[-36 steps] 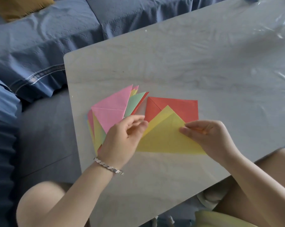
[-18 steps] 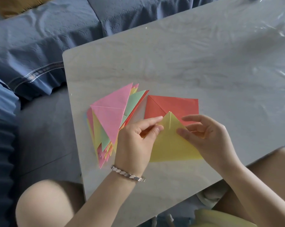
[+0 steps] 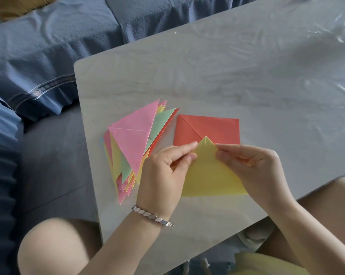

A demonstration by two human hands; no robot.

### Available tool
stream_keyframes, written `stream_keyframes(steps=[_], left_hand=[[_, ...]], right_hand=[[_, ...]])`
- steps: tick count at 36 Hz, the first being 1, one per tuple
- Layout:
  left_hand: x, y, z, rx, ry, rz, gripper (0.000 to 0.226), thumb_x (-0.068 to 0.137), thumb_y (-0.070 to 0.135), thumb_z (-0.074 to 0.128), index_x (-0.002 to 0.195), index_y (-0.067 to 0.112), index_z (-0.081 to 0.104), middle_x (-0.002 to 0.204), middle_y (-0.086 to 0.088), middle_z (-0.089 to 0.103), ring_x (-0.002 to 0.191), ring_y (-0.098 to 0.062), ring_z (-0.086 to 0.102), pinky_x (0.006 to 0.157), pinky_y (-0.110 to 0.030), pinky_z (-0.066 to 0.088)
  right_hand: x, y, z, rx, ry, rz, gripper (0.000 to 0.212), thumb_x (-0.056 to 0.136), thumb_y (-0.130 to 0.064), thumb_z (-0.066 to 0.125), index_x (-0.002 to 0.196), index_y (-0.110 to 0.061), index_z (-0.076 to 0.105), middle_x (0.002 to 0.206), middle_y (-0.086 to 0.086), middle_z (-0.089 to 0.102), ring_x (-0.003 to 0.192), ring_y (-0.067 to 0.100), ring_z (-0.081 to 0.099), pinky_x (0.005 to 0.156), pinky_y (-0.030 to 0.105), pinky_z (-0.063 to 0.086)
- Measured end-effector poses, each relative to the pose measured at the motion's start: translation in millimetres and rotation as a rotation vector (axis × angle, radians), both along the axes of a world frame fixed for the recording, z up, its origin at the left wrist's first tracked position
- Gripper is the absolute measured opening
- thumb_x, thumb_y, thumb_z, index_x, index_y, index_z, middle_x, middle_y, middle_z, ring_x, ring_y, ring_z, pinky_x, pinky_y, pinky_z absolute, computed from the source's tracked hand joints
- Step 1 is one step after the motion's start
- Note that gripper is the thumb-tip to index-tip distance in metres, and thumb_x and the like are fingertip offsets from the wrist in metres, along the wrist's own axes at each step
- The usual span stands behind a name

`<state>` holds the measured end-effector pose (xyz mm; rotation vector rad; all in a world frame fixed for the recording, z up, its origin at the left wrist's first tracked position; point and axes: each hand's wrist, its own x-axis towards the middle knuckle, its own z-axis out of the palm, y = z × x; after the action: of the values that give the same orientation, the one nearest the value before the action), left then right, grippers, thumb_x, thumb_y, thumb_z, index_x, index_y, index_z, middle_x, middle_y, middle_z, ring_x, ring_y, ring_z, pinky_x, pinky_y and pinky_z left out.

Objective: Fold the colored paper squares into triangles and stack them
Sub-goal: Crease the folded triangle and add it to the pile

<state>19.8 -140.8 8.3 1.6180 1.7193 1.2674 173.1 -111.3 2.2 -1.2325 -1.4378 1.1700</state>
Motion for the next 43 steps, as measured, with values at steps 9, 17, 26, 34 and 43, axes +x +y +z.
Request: stream_keyframes(steps=[9, 17, 26, 34, 43], left_hand=[[-0.4, 0.1, 0.6, -0.097, -0.002, 0.006, 0.017, 0.079, 0.007, 0.069, 0.093, 0.016, 0.074, 0.078, 0.029, 0.060, 0.076, 0.013, 0.059, 0.069, 0.000, 0.040], [-3.4, 7.9, -0.1, -0.325, -0.038, -0.103, 0.018, 0.077, 0.012, 0.072, 0.076, 0.030, 0.069, 0.066, 0.013, 0.065, 0.061, 0.001, 0.058, 0.064, -0.013, 0.048], [-3.6, 28.1, -32.7, -0.464, -0.365, 0.194, 0.015, 0.079, 0.008, 0.069, 0.067, 0.017, 0.067, 0.066, 0.001, 0.067, 0.063, -0.012, 0.063, 0.061, -0.024, 0.055], [-6.0, 37.4, -66.5, -0.529, -0.085, 0.399, 0.010, 0.083, 0.017, 0.065, 0.074, 0.019, 0.067, 0.075, 0.005, 0.064, 0.071, -0.015, 0.059, 0.063, -0.021, 0.039], [-3.8, 38.3, -70.2, -0.499, 0.000, 0.394, 0.007, 0.084, 0.019, 0.064, 0.082, 0.014, 0.070, 0.077, 0.008, 0.061, 0.072, -0.011, 0.055, 0.064, -0.021, 0.038]], right_hand=[[2.9, 3.3, -3.7, 0.003, -0.071, 0.051, 0.027, 0.076, -0.009, 0.071, 0.070, -0.036, 0.068, 0.067, -0.026, 0.067, 0.063, -0.008, 0.061, 0.062, 0.004, 0.044], [11.8, 22.3, 0.1, 0.192, -0.442, 0.359, 0.016, 0.079, -0.014, 0.071, 0.079, -0.030, 0.074, 0.073, -0.026, 0.067, 0.077, -0.007, 0.060, 0.071, 0.004, 0.040], [3.2, 38.6, -25.1, 0.664, -0.662, 0.194, 0.018, 0.082, -0.013, 0.061, 0.096, -0.014, 0.073, 0.105, 0.000, 0.069, 0.108, 0.015, 0.055, 0.100, 0.033, 0.036], [4.0, -0.3, -72.2, 0.539, -0.939, 0.552, 0.038, 0.089, -0.030, 0.036, 0.107, -0.021, 0.069, 0.120, -0.005, 0.064, 0.117, 0.015, 0.056, 0.101, 0.041, 0.039], [22.1, -4.3, -84.3, 0.409, -1.111, 0.466, 0.064, 0.100, -0.040, 0.007, 0.115, -0.018, 0.066, 0.125, -0.004, 0.060, 0.118, 0.012, 0.055, 0.107, 0.034, 0.026]])
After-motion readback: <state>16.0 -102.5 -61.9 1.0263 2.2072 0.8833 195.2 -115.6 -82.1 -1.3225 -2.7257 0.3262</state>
